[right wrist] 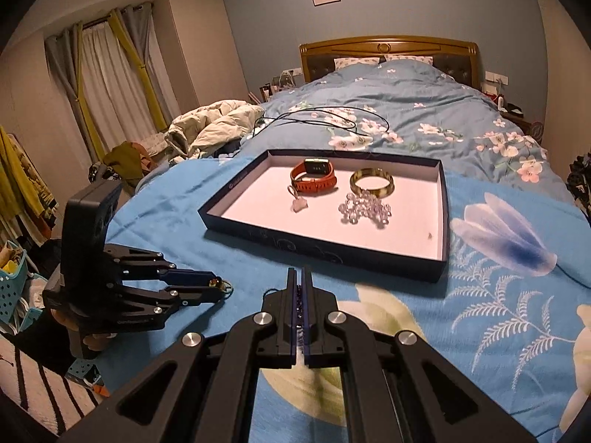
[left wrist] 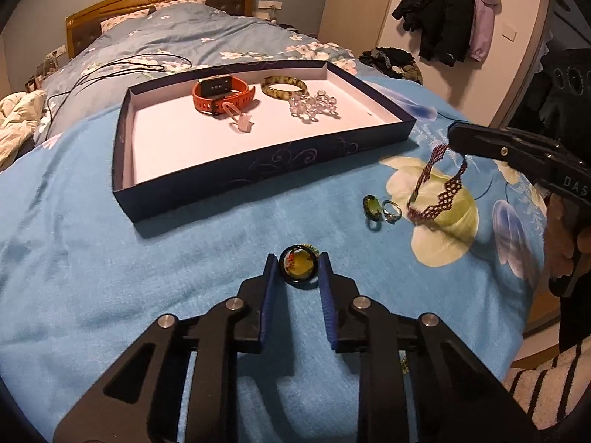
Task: Organize jewelry
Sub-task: 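Grasp the dark ring with the left tool and lift it, then carry the dark ring toward the box while the right tool carries the beaded necklace there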
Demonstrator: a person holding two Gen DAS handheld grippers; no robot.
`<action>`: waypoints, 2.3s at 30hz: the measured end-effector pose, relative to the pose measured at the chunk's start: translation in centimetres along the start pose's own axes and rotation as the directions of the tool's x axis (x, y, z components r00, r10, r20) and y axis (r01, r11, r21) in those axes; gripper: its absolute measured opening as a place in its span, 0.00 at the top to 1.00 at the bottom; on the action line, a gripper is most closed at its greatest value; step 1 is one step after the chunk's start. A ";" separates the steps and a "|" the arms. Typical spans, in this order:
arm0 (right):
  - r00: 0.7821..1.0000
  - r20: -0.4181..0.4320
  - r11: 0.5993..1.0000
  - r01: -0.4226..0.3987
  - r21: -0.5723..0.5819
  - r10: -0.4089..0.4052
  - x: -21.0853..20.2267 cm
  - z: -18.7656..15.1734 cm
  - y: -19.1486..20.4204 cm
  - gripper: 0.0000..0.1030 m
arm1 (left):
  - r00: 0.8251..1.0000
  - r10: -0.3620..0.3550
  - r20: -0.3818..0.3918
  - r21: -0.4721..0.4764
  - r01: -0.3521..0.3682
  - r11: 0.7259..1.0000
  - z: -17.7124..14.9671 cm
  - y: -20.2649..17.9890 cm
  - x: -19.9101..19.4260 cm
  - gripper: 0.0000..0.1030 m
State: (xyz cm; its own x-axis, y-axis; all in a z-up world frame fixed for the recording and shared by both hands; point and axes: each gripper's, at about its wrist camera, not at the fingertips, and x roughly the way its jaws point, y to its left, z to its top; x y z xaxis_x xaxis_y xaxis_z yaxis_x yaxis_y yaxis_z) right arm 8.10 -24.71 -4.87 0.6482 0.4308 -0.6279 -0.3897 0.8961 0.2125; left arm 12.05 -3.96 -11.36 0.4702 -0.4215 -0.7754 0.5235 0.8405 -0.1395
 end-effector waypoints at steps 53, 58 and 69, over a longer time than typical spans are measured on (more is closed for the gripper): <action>0.994 0.110 1.000 0.017 -0.027 -0.013 2.1 6.9 -1.2 0.99 | 0.970 0.135 0.203 0.017 -0.142 0.990 7.4 0.4 -2.4 0.79; 0.995 0.102 1.000 0.016 -0.018 -0.014 2.9 7.2 -1.5 0.99 | 0.970 0.141 0.196 0.013 -0.147 0.989 7.9 0.9 -1.7 0.79; 0.997 0.071 1.000 0.020 -0.005 -0.020 5.0 7.6 -2.1 0.99 | 0.974 0.153 0.169 0.004 -0.156 0.988 8.6 1.5 0.0 0.79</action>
State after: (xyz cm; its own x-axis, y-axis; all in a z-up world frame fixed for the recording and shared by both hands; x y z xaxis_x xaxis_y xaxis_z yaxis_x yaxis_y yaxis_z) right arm 17.16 -23.65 -2.74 0.7003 0.4196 -0.5776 -0.3800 0.9040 0.1960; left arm 18.99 -5.61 -6.31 0.6583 -0.3392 -0.6720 0.4464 0.8947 -0.0144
